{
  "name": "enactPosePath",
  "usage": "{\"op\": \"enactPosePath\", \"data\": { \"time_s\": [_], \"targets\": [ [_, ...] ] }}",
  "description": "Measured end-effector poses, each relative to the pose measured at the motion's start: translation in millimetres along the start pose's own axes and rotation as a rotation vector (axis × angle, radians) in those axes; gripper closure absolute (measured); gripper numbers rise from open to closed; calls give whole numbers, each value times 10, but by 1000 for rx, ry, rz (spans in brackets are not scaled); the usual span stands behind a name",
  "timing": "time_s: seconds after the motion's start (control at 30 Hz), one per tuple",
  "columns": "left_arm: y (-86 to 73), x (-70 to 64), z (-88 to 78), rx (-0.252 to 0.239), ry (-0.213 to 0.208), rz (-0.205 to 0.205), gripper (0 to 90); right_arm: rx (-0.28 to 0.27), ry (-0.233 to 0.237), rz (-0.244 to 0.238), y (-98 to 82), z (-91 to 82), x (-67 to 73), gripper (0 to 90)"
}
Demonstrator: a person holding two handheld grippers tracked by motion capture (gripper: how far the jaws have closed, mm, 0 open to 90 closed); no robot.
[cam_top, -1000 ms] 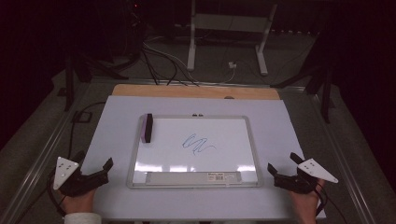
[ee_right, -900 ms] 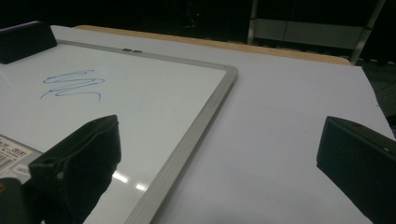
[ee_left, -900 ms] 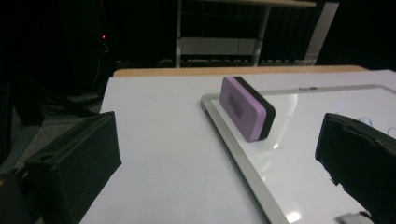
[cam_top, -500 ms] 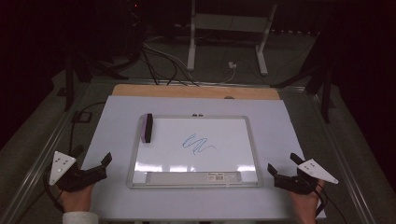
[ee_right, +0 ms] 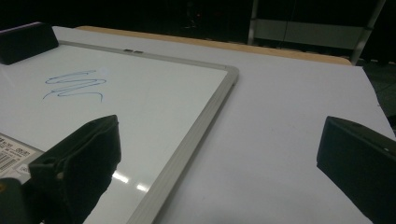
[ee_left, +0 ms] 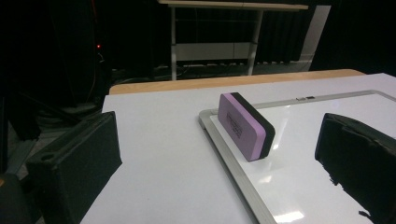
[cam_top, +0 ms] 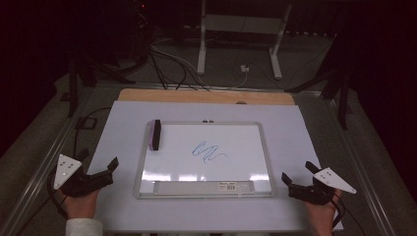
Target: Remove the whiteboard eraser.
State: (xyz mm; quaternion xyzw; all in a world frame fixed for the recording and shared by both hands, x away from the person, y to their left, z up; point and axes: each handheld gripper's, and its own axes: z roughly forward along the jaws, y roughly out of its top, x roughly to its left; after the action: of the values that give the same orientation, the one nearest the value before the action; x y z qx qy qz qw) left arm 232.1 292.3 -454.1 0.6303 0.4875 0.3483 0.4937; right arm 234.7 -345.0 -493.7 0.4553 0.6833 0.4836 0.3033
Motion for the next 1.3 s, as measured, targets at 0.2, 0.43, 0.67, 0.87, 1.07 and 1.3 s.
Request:
{"op": "enactPosePath", "data": {
  "time_s": [0.2,0.43,0.67,0.87,1.07,1.3],
  "targets": [
    [19,7,45,3,4,-1,9,-1,-1,-1,2,-4,2,0],
    [71,27,121,14,11,6,9,-3,-1,-1,4,-6,3,0],
    [124,29,226,31,12,14,9,-2,-2,-4,5,-7,3,0],
    [158,37,336,41,9,8,10,-1,-3,-3,5,-8,2,0],
    [171,46,444,57,8,-3,10,-1,-1,-3,5,-6,4,0],
    [180,44,537,73,8,-10,10,0,0,-3,5,-4,7,0]
  ]
}}
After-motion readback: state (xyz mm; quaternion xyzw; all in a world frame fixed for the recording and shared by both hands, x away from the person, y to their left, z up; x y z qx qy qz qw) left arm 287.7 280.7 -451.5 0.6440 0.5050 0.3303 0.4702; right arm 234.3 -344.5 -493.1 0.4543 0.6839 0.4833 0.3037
